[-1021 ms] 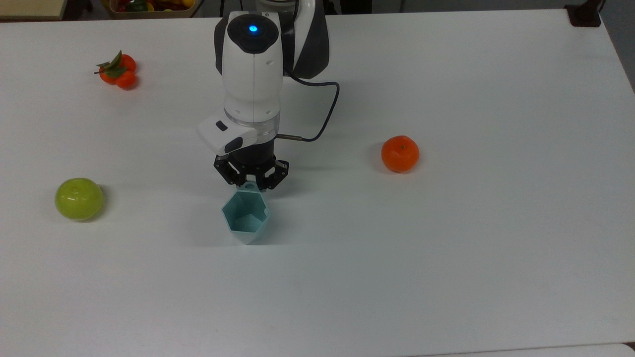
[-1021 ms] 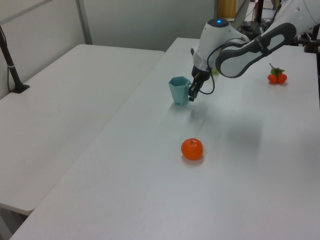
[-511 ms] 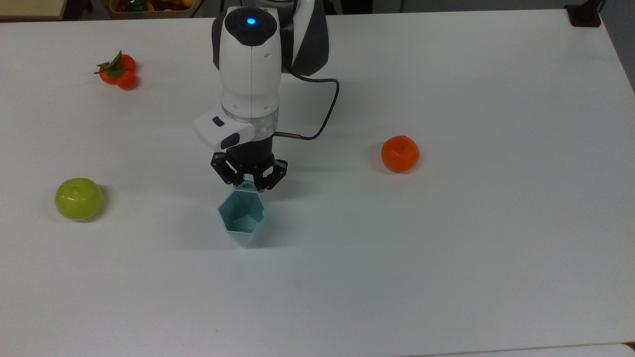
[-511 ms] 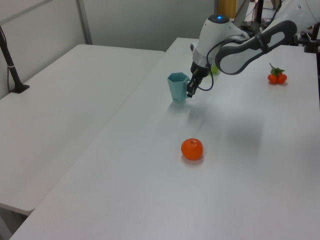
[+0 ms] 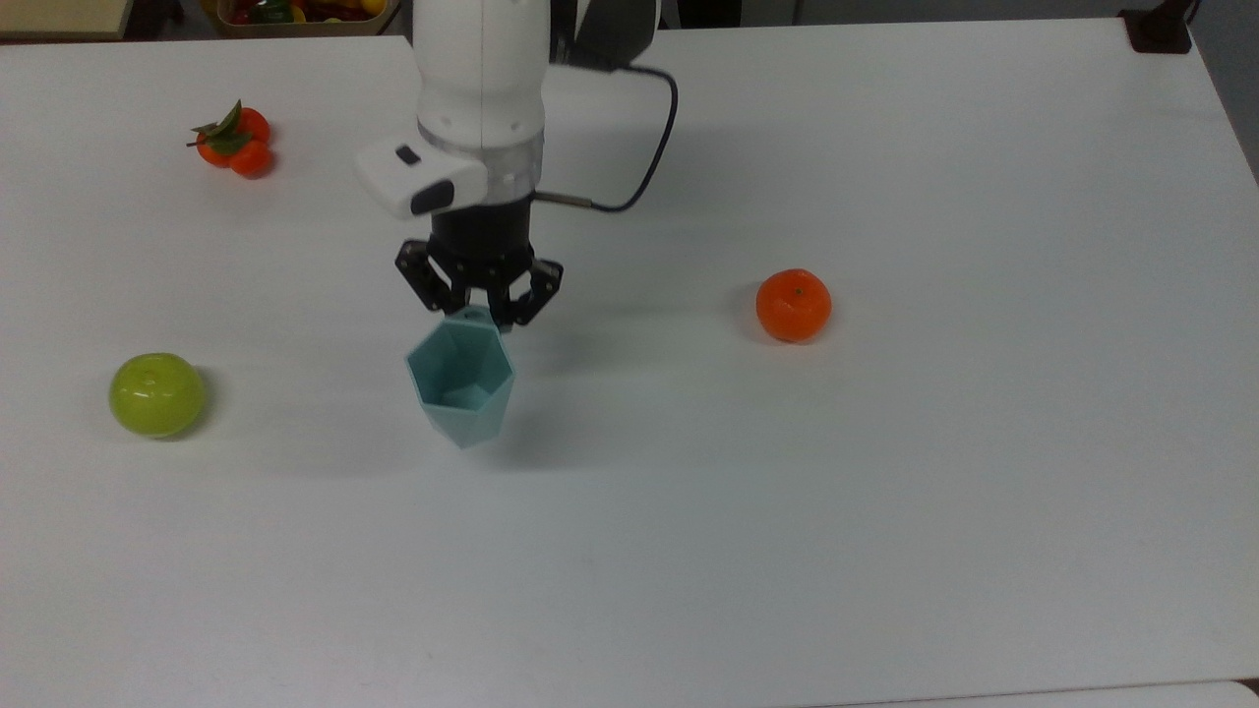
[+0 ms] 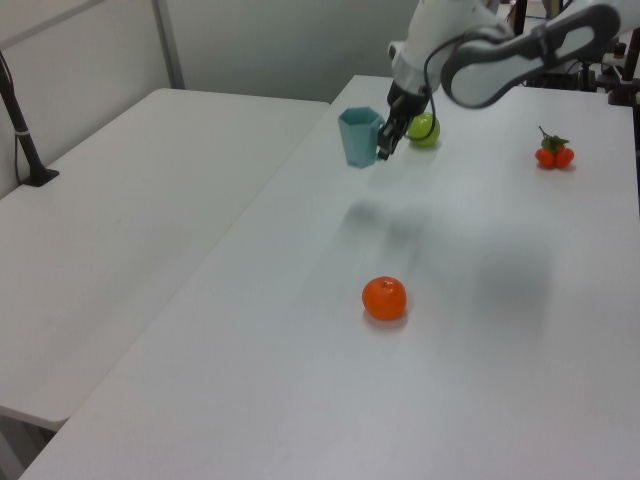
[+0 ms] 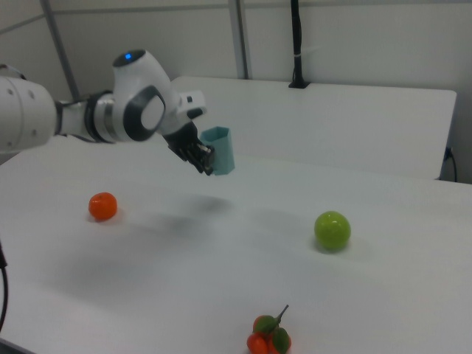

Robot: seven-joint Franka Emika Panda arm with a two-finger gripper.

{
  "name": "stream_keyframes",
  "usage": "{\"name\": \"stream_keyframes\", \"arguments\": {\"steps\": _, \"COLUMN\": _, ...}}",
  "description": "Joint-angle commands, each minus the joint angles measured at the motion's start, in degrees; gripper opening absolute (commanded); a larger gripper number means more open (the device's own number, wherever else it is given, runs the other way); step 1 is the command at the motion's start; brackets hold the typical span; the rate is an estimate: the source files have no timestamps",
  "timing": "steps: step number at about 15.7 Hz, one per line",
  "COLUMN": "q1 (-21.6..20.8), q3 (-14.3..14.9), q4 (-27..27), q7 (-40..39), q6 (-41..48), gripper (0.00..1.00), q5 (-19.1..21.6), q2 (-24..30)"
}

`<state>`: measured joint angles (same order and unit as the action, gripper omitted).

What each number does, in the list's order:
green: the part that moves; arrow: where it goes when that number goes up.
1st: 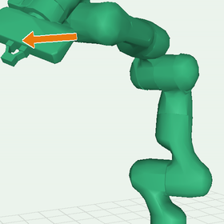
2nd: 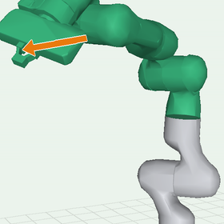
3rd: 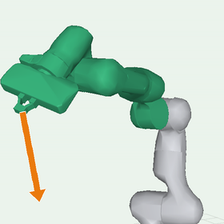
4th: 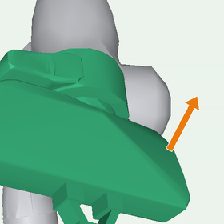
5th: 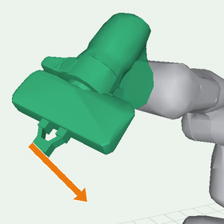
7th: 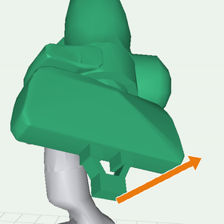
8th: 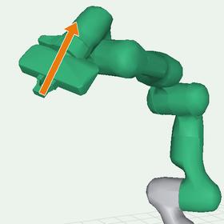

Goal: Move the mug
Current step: 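Lift the mug and carry it toward the red tomatoes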

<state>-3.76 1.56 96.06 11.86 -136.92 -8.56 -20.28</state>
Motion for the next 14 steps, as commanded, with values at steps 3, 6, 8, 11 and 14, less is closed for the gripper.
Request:
{"name": "stream_keyframes", "arguments": {"steps": 3, "q1": 0.42, "q3": 0.11, "q4": 3.51, "q7": -3.15, "q6": 13.31, "gripper": 0.00, "q5": 6.71, "q2": 12.00}}
{"name": "stream_keyframes", "arguments": {"steps": 6, "q1": 0.51, "q3": 0.11, "q4": 5.53, "q7": -5.70, "q6": 20.61, "gripper": 0.00, "q5": 7.59, "q2": 17.01}}
{"name": "stream_keyframes", "arguments": {"steps": 8, "q1": 0.51, "q3": 0.29, "q4": 7.90, "q7": -7.63, "q6": 24.58, "gripper": 0.00, "q5": 9.17, "q2": 19.92}}
{"name": "stream_keyframes", "arguments": {"steps": 11, "q1": 0.51, "q3": 0.46, "q4": 13.08, "q7": -12.98, "q6": 28.27, "gripper": 0.00, "q5": 9.35, "q2": 24.23}}
{"name": "stream_keyframes", "arguments": {"steps": 14, "q1": 0.51, "q3": 0.73, "q4": 17.91, "q7": -17.03, "q6": 30.22, "gripper": 0.00, "q5": 9.35, "q2": 27.04}}
